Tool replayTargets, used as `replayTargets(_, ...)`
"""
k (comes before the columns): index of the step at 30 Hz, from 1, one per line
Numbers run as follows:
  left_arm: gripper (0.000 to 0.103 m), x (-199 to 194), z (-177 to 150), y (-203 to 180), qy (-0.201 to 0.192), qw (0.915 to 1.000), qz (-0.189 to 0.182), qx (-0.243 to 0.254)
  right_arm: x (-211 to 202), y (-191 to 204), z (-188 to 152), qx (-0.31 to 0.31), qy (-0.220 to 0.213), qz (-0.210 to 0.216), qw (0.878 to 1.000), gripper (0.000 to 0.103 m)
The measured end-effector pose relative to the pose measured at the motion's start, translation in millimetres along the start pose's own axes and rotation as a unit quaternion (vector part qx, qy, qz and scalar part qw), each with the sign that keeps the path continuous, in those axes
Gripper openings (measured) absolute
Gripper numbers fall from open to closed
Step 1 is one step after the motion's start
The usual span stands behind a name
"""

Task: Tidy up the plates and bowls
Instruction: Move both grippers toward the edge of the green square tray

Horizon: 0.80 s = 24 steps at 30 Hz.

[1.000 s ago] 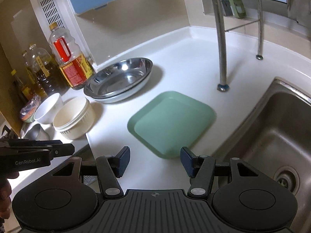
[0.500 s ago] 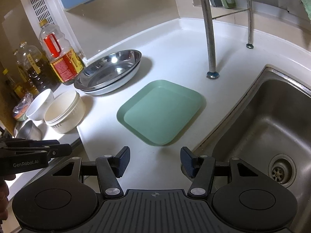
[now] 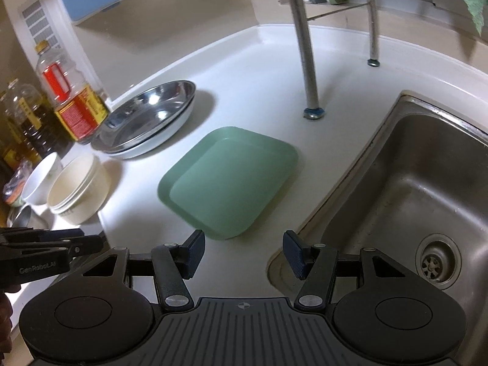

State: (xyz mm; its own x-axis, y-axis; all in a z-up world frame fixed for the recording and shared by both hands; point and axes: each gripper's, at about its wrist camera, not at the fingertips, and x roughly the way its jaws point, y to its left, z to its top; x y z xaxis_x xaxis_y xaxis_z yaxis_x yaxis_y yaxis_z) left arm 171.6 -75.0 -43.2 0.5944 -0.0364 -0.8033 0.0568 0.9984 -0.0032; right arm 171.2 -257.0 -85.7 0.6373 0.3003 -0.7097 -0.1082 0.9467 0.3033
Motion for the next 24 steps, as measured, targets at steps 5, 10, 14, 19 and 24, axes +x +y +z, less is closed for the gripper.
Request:
replayTargets(5,0.031,11.4,6.1,3.6,-0.004,1.0000,-0.008,0.004,6.5,-6.9,4.8,0.013,-0.011,-0.008,1.000,0.057)
replayTargets(10,0.030,24.0,13.4,4.6,-0.006,0.9997,-0.023,0.009,13.7,-13.6,11.1,0.025,-0.024,-0.014,0.999,0.057)
replayTargets(14,0.030,33.9,21.7,0.1,-0.008,0.9991,-0.039,0.014,19.9,-17.3,15.7,0.033,-0.038,-0.020,0.999,0.057)
replayTargets(19,0.030,48.4,32.9,-8.5,-0.009,0.9980,-0.061,0.016,28.3,-23.1,20.0,0.044,-0.045,-0.026,0.998,0.049)
replayTargets(24,0.030,61.2,44.7,-12.1,-0.014,0.9969,-0.077,0.004,37.6,-29.4,23.7,0.050,-0.048,-0.036,0.997,0.044)
